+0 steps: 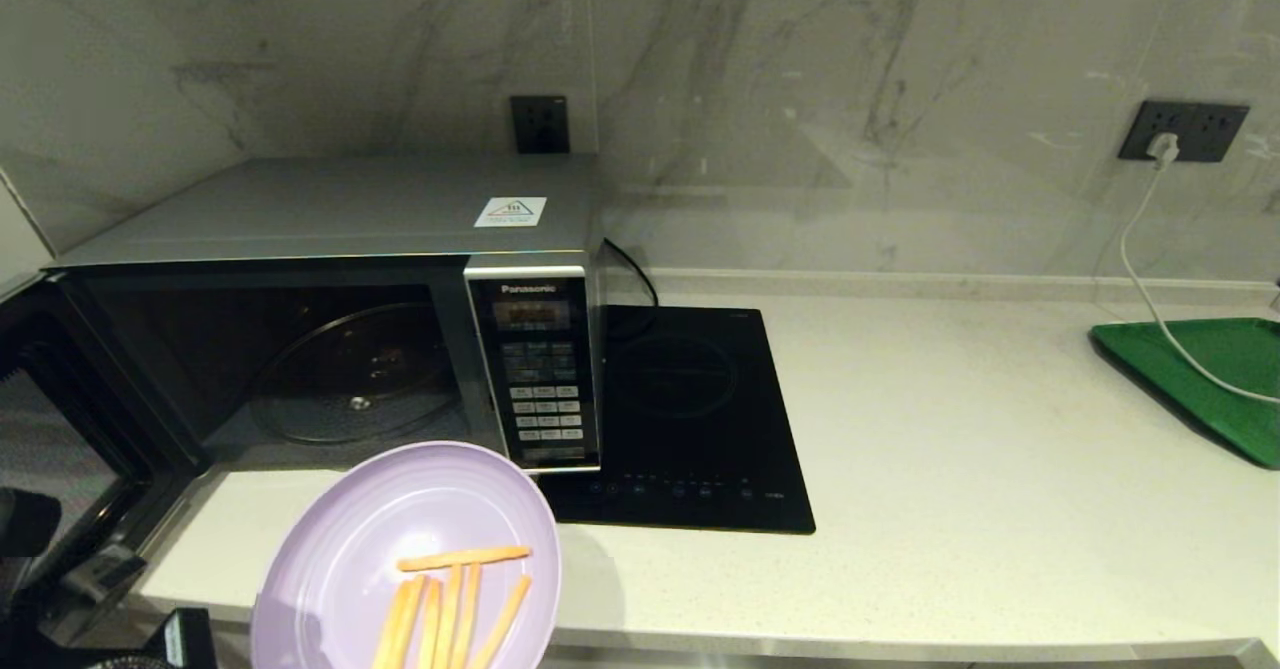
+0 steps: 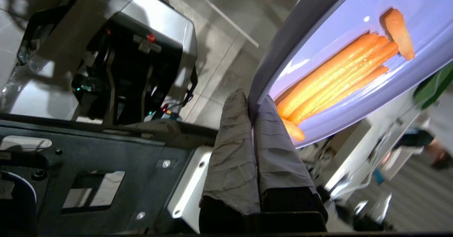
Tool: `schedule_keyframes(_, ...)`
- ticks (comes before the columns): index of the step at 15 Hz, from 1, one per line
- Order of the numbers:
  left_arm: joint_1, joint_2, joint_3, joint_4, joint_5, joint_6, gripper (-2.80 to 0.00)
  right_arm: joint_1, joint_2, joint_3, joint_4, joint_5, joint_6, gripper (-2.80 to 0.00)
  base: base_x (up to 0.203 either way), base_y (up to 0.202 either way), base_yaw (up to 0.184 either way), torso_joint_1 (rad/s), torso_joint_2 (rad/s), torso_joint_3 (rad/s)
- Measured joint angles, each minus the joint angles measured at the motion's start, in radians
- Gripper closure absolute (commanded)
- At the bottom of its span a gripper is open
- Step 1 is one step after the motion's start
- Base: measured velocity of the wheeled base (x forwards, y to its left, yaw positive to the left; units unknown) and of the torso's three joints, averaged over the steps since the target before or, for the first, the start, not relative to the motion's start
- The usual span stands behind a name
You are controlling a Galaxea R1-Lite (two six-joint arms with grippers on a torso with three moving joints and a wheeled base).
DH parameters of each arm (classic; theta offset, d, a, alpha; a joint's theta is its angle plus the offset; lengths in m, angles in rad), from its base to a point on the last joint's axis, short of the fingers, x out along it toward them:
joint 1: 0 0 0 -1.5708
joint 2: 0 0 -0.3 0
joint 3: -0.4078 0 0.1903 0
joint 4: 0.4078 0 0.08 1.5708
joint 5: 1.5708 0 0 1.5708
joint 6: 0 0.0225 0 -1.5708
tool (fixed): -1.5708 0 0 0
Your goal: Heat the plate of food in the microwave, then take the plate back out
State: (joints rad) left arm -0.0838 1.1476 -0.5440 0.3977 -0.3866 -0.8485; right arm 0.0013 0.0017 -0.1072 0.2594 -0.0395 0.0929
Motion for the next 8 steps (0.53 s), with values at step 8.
schedule_keyframes(8, -0.259, 0.222, -0.190, 0.006, -0.005, -0.066, 0.00, 0.000, 0.000, 0.000, 0.000, 0.000, -0.001, 0.00, 0.000, 0.000, 0.000, 0.000, 0.00, 0.000)
